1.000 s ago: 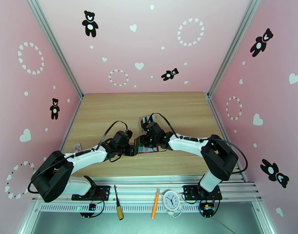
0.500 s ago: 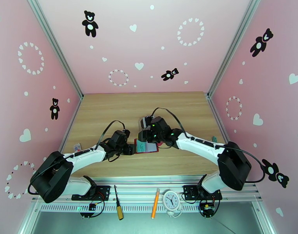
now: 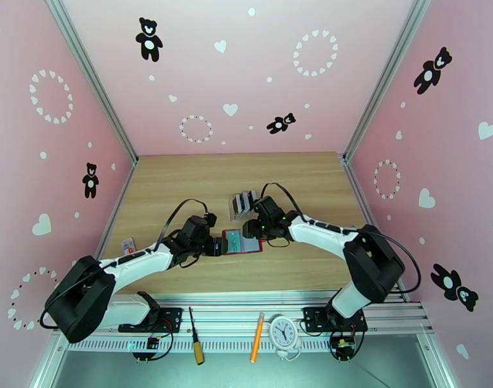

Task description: Put the credit cards into the card holder

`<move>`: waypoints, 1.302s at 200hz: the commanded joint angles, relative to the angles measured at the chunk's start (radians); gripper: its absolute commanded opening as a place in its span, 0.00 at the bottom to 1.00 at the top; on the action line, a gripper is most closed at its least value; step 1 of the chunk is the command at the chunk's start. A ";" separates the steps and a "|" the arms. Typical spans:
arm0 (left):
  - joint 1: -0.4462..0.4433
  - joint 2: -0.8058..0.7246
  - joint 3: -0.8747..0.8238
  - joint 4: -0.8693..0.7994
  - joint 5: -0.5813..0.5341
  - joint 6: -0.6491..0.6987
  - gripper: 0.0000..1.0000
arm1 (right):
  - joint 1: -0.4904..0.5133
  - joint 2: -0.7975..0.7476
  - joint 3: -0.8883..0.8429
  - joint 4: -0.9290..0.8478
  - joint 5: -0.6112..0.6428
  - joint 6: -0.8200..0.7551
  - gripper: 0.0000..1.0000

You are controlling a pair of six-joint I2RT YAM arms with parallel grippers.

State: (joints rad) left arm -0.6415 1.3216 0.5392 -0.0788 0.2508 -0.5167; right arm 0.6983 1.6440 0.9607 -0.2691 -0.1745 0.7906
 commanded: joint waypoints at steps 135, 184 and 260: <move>-0.082 0.150 -0.007 0.135 -0.030 -0.128 0.66 | -0.016 0.117 0.142 -0.042 -0.015 -0.060 0.58; -0.083 0.193 0.009 0.086 -0.059 -0.118 0.66 | -0.016 0.154 0.156 -0.039 -0.029 -0.061 0.58; -0.075 0.230 0.044 0.019 -0.086 -0.096 0.68 | -0.017 0.191 0.171 -0.051 -0.010 -0.069 0.58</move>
State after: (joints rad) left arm -0.7174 1.5097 0.5846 0.0536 0.2234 -0.6296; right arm 0.6853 1.8168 1.1057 -0.2928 -0.1974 0.7311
